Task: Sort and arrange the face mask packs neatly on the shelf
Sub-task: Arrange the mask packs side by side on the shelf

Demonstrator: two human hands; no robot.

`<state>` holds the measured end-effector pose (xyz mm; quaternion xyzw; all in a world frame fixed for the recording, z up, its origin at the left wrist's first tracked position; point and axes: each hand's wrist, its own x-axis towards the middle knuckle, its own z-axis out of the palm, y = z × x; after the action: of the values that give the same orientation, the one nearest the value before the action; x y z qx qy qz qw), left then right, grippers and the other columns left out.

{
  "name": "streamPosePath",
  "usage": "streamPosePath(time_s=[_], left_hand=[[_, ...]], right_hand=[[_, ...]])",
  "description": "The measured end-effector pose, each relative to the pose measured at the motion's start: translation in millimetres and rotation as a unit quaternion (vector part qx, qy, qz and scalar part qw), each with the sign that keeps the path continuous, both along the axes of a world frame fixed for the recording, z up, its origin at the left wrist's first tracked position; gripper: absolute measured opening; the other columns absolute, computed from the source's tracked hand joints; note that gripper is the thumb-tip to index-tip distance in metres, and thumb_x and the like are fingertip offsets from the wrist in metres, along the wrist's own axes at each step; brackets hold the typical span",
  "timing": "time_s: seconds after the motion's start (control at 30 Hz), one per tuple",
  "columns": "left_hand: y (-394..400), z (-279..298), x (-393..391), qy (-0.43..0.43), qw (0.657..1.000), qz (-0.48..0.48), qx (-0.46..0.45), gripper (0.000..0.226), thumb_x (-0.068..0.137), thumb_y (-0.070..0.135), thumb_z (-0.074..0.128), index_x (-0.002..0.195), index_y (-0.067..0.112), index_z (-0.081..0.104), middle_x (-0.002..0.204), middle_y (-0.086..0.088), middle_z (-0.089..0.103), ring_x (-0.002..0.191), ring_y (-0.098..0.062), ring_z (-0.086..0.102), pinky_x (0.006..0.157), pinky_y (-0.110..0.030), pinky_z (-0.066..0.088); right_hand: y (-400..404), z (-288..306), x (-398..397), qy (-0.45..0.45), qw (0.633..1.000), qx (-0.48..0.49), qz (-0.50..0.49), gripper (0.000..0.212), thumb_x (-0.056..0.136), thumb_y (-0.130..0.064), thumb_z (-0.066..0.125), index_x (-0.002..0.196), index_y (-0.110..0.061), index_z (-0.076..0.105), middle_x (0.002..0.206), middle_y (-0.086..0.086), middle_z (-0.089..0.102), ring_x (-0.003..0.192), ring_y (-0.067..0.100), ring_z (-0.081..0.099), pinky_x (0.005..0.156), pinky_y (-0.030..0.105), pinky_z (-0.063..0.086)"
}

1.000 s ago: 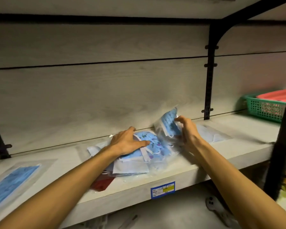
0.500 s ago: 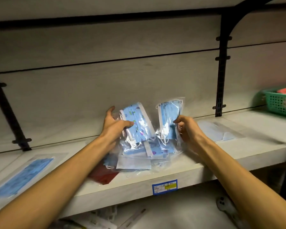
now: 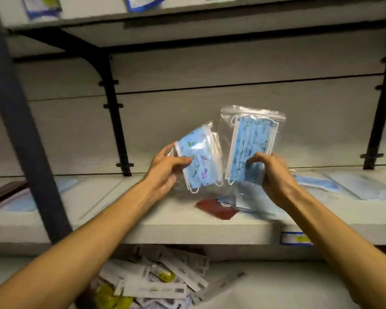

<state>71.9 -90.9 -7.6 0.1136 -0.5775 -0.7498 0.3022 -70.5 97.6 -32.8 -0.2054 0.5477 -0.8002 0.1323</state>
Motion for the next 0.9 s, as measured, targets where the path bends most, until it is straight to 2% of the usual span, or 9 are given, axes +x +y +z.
streamPosePath(time_s=[0.1, 0.2, 0.27, 0.37, 0.47, 0.57, 0.63, 0.73, 0.9], left_hand=[[-18, 3, 49, 0.009, 1.0, -0.012, -0.006, 0.058, 0.085, -0.022, 0.055, 0.139, 0.001, 0.053, 0.139, -0.022, 0.06, 0.127, -0.039, 0.058, 0.11, -0.053, 0.046], [-40, 0, 100, 0.006, 0.999, -0.02, -0.027, 0.045, 0.086, -0.017, 0.057, 0.123, 0.008, 0.062, 0.125, -0.016, 0.069, 0.109, -0.028, 0.067, 0.095, -0.042, 0.056], [-58, -5, 135, 0.002, 0.999, -0.016, -0.028, 0.046, 0.086, -0.016, 0.059, 0.125, 0.006, 0.061, 0.12, -0.014, 0.071, 0.106, -0.026, 0.069, 0.086, -0.036, 0.06], [-83, -16, 188, -0.002, 0.999, 0.009, -0.05, 0.049, 0.086, -0.014, 0.061, 0.131, 0.002, 0.059, 0.126, -0.013, 0.07, 0.116, -0.029, 0.068, 0.092, -0.037, 0.059], [-104, -29, 240, -0.002, 0.998, 0.01, -0.068, 0.047, 0.086, -0.015, 0.061, 0.126, 0.009, 0.064, 0.117, -0.009, 0.075, 0.108, -0.024, 0.072, 0.089, -0.037, 0.06], [-125, -39, 281, -0.017, 0.998, 0.014, -0.065, 0.042, 0.086, -0.018, 0.06, 0.121, 0.006, 0.065, 0.107, -0.009, 0.077, 0.092, -0.019, 0.076, 0.07, -0.03, 0.062], [-143, -46, 304, -0.039, 0.997, 0.031, -0.064, 0.041, 0.088, -0.016, 0.059, 0.124, 0.003, 0.063, 0.106, -0.01, 0.077, 0.089, -0.02, 0.077, 0.065, -0.027, 0.061], [-171, -60, 329, -0.081, 0.992, 0.075, -0.059, 0.038, 0.091, -0.01, 0.062, 0.124, 0.009, 0.065, 0.106, -0.007, 0.078, 0.093, -0.021, 0.076, 0.068, -0.03, 0.062], [-212, -75, 355, -0.115, 0.988, 0.108, -0.006, 0.029, 0.091, -0.009, 0.061, 0.11, 0.011, 0.07, 0.103, -0.009, 0.078, 0.101, -0.027, 0.073, 0.084, -0.04, 0.059]], right_hand=[[-26, 0, 37, -0.02, 1.0, -0.014, -0.01, 0.025, 0.081, 0.004, 0.06, 0.102, -0.006, 0.066, 0.103, 0.014, 0.075, 0.09, 0.03, 0.074, 0.08, 0.055, 0.06], [-54, -7, 79, -0.022, 0.999, 0.012, -0.023, 0.02, 0.084, -0.001, 0.064, 0.102, -0.007, 0.062, 0.107, 0.018, 0.071, 0.092, 0.036, 0.071, 0.083, 0.062, 0.055], [-77, -15, 106, -0.01, 0.998, 0.06, -0.034, 0.017, 0.083, -0.005, 0.067, 0.1, -0.006, 0.063, 0.103, 0.019, 0.071, 0.089, 0.037, 0.072, 0.08, 0.063, 0.057], [-119, -27, 142, 0.012, 0.991, 0.125, -0.043, 0.031, 0.084, -0.002, 0.066, 0.114, 0.0, 0.061, 0.109, 0.015, 0.07, 0.091, 0.035, 0.07, 0.072, 0.05, 0.062], [-158, -39, 169, 0.028, 0.982, 0.18, -0.056, 0.041, 0.082, 0.001, 0.07, 0.122, -0.005, 0.06, 0.116, 0.012, 0.067, 0.085, 0.026, 0.067, 0.062, 0.035, 0.059], [-187, -41, 184, 0.012, 0.973, 0.217, -0.077, 0.059, 0.082, 0.004, 0.069, 0.137, -0.007, 0.05, 0.124, 0.018, 0.063, 0.104, 0.033, 0.065, 0.078, 0.042, 0.06], [-199, -39, 190, 0.022, 0.968, 0.231, -0.091, 0.058, 0.09, 0.0, 0.063, 0.144, -0.005, 0.042, 0.131, 0.023, 0.058, 0.117, 0.036, 0.06, 0.092, 0.047, 0.055], [-209, -37, 191, 0.021, 0.955, 0.261, -0.142, 0.05, 0.094, -0.005, 0.058, 0.142, -0.005, 0.043, 0.136, 0.022, 0.056, 0.122, 0.036, 0.056, 0.105, 0.047, 0.048], [-210, -40, 188, 0.06, 0.928, 0.306, -0.204, 0.043, 0.093, -0.01, 0.056, 0.132, 0.006, 0.046, 0.13, 0.027, 0.056, 0.117, 0.042, 0.056, 0.1, 0.047, 0.049]])
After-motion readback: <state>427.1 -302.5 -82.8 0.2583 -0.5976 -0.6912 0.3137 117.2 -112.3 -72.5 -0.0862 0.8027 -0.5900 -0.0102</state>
